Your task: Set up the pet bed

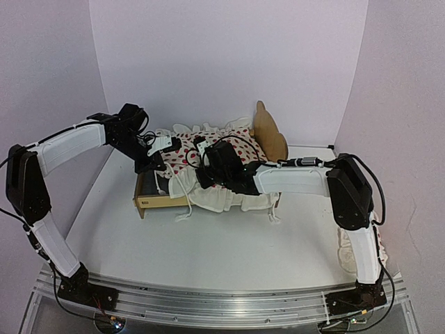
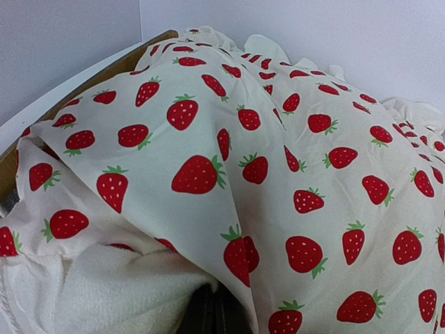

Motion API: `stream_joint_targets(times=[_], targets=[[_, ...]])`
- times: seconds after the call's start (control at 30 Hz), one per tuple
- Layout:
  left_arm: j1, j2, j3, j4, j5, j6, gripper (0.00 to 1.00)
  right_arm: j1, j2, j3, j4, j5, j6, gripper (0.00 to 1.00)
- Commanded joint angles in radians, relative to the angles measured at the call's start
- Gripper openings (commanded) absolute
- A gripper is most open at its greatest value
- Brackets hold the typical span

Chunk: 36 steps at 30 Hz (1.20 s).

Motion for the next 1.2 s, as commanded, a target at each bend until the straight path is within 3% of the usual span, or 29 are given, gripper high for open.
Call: stream_joint_targets(times=[0.0, 0.47, 1.03, 1.17], targets=[[-0.001, -0.028, 0.0, -0.03, 0.041, 0.014, 0.0, -0.002, -0.073, -0.009, 0.021, -0.003, -0.006, 0.0], [0.0, 0.047, -0.066, 0.042, 0.083, 0.054, 0.0, -0.002, -0.075, -0.018, 0.021, -0.012, 0.005, 0.0], [0.01, 0.114, -0.083, 0.205, 0.136, -0.089, 0.0, -0.001, -0.081, -0.026, 0.021, -0.022, 0.011, 0.0], [0.001, 0.119, -0.049, 0.189, 0.225, -0.14, 0.0, -0.001, -0.086, -0.032, 0.021, -0.016, 0.007, 0.0]])
